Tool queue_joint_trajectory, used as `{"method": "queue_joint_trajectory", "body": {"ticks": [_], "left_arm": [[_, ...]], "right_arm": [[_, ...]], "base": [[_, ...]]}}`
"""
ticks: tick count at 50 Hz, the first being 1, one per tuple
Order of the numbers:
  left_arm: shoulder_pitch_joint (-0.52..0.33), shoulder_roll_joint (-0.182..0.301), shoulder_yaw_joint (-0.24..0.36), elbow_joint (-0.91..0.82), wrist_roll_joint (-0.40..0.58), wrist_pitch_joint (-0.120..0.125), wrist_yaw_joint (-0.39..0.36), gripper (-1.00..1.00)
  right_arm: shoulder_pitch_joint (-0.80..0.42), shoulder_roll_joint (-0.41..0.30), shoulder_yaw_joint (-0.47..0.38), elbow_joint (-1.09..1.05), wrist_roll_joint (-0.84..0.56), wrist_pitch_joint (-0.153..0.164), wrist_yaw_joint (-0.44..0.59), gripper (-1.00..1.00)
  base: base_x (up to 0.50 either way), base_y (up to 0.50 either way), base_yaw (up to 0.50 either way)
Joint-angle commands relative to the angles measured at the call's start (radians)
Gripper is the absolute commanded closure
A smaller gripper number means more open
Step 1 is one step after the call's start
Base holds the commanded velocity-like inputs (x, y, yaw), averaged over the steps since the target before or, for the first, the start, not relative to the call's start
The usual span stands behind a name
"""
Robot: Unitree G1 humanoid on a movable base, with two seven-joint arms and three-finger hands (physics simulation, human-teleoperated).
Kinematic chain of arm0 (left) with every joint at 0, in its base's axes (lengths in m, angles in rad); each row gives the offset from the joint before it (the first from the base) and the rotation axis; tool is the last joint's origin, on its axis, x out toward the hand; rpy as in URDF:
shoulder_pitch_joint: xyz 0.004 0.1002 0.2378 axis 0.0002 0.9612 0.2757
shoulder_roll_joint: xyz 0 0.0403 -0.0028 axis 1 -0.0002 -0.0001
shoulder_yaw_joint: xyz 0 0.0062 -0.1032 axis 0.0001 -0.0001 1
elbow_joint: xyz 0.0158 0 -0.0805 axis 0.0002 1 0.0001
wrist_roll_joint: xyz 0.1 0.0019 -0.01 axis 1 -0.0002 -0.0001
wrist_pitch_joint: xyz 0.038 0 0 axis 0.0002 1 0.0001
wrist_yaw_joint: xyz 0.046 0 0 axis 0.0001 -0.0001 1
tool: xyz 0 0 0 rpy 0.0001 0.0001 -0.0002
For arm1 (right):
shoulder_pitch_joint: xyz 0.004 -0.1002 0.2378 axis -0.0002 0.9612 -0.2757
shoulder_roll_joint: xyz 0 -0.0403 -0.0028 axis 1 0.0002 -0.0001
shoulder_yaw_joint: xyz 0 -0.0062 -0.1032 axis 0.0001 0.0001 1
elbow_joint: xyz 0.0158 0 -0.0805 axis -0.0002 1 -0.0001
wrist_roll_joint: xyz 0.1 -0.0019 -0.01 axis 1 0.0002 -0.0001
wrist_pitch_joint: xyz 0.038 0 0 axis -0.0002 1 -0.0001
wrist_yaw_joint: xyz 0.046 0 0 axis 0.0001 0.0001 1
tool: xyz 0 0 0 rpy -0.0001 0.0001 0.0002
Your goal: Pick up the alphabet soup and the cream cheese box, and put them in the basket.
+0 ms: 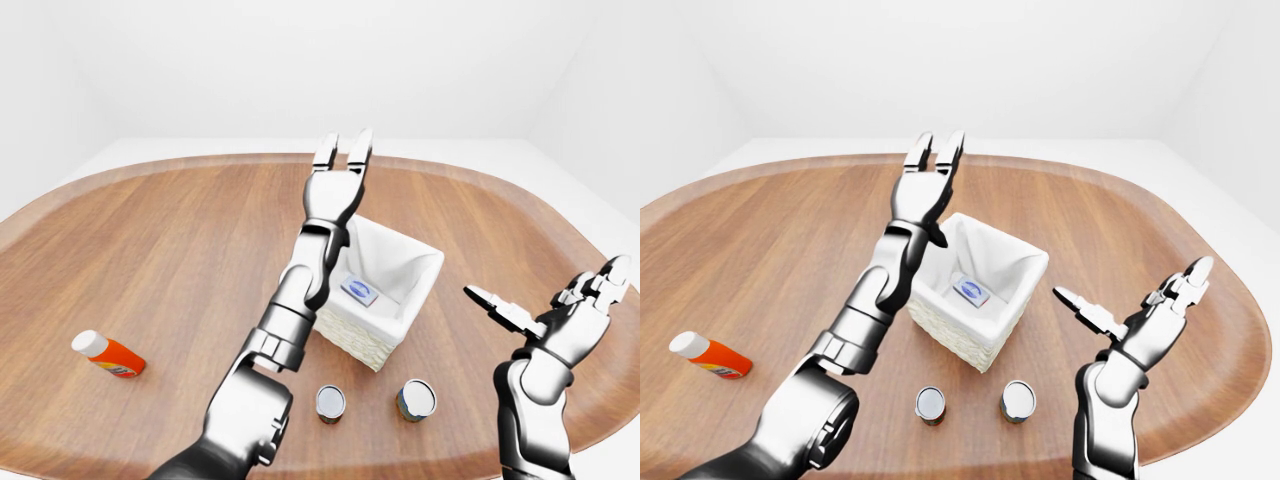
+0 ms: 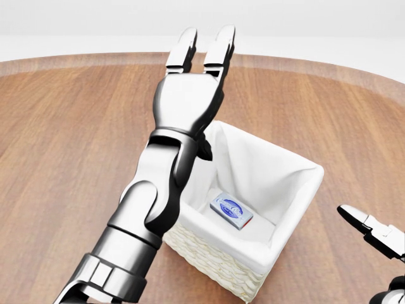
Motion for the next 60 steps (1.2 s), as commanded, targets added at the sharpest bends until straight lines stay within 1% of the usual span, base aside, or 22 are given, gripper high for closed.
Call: {"method": "queue_joint_trajectory", "body": {"ticks": [1,5,11,12,13,17,23,29,37,40,42,43,44,45,46,49,50,53,54,57,58,60], "left_arm": [[0.114,0.044,0.016,-0.301,-0.069,0.000,-0.095,-1.00],[0.136,0.061,0.022,-0.315,-0.078,0.000,-0.084,-1.00],[0.172,0.081,0.040,-0.397,-0.113,0.000,-0.105,-1.00],[0.183,0.089,0.037,-0.418,-0.095,0.000,-0.098,-1.00],[0.196,0.098,0.022,-0.438,-0.044,0.000,-0.087,-1.00],[0.221,0.098,0.041,-0.488,-0.062,0.000,-0.106,-1.00],[0.267,0.117,0.059,-0.572,-0.097,0.000,-0.119,-1.00],[0.307,0.171,0.102,-0.578,-0.161,0.000,-0.088,-1.00],[0.363,0.214,0.124,-0.588,-0.217,0.000,-0.044,-1.00],[0.378,0.239,0.151,-0.584,-0.256,-0.017,-0.034,-1.00],[0.387,0.249,0.164,-0.594,-0.283,-0.016,-0.031,-1.00],[0.394,0.256,0.170,-0.596,-0.299,-0.022,-0.029,-1.00],[0.405,0.270,0.178,-0.580,-0.313,-0.043,-0.008,-1.00],[0.407,0.277,0.182,-0.566,-0.327,-0.056,0.001,-1.00],[0.415,0.288,0.192,-0.543,-0.347,-0.079,0.020,-1.00],[0.431,0.303,0.202,-0.527,-0.366,-0.103,0.045,-1.00],[0.437,0.312,0.211,-0.510,-0.379,-0.119,0.059,-1.00],[0.445,0.328,0.217,-0.488,-0.378,-0.134,0.085,-1.00],[0.450,0.336,0.227,-0.480,-0.392,-0.144,0.089,-1.00],[0.461,0.346,0.236,-0.485,-0.399,-0.147,0.088,-1.00],[0.462,0.355,0.248,-0.475,-0.418,-0.158,0.090,-1.00],[0.478,0.363,0.254,-0.475,-0.427,-0.169,0.096,-1.00]], "right_arm": [[-0.001,-0.001,0.002,0.000,-0.002,0.000,-0.004,-1.00],[-0.004,-0.001,0.002,0.007,-0.004,0.000,-0.005,-1.00],[-0.001,-0.001,0.003,-0.008,-0.004,0.000,-0.005,-1.00],[-0.001,-0.001,0.001,-0.008,-0.005,0.000,-0.008,-1.00],[-0.002,-0.001,0.000,-0.003,-0.004,0.000,-0.007,-1.00],[-0.003,-0.002,0.002,0.007,-0.005,0.000,-0.007,-1.00],[-0.001,-0.002,0.002,0.004,-0.004,0.000,-0.008,-1.00],[-0.003,-0.002,0.002,0.009,-0.006,0.000,-0.009,-1.00],[-0.004,-0.002,0.002,0.008,-0.006,0.000,-0.011,-1.00],[-0.003,-0.002,0.001,0.007,-0.007,0.000,-0.011,-1.00],[-0.003,-0.002,0.001,0.007,-0.007,0.000,-0.011,-1.00],[-0.004,-0.002,0.001,0.013,-0.007,0.000,-0.012,-1.00],[-0.002,-0.002,0.002,0.004,-0.007,0.000,-0.012,-1.00],[-0.002,-0.002,0.002,0.003,-0.007,0.000,-0.011,-1.00],[-0.004,-0.002,0.001,0.006,-0.008,0.000,-0.011,-1.00],[-0.003,-0.002,0.001,0.005,-0.008,0.000,-0.012,-1.00],[-0.003,-0.003,0.000,0.008,-0.008,0.000,-0.012,-1.00],[-0.005,-0.003,0.000,0.010,-0.009,0.000,-0.015,-1.00],[-0.005,-0.004,-0.001,0.012,-0.009,0.000,-0.015,-1.00],[-0.007,-0.004,-0.001,0.016,-0.010,0.000,-0.016,-1.00],[-0.006,-0.004,-0.001,0.015,-0.010,0.000,-0.017,-1.00],[-0.006,-0.004,-0.001,0.013,-0.009,0.000,-0.018,-1.00]], "base": [[0.00,0.00,0.00],[0.00,0.00,0.00],[0.00,0.00,0.00],[0.00,0.00,0.00],[0.00,0.00,0.00],[0.00,0.00,0.00],[0.00,0.00,0.00],[0.00,0.00,0.00],[0.00,0.00,0.00],[0.00,0.00,0.00],[0.00,0.00,0.00],[0.00,0.00,0.00],[0.00,0.00,0.00],[0.00,0.00,0.00],[0.00,0.00,0.00],[0.00,0.00,0.00],[0.00,0.00,0.00],[0.00,0.00,0.00],[0.00,0.00,0.00],[0.00,0.00,0.00],[0.00,0.00,0.00],[0.00,0.00,0.00]]}}
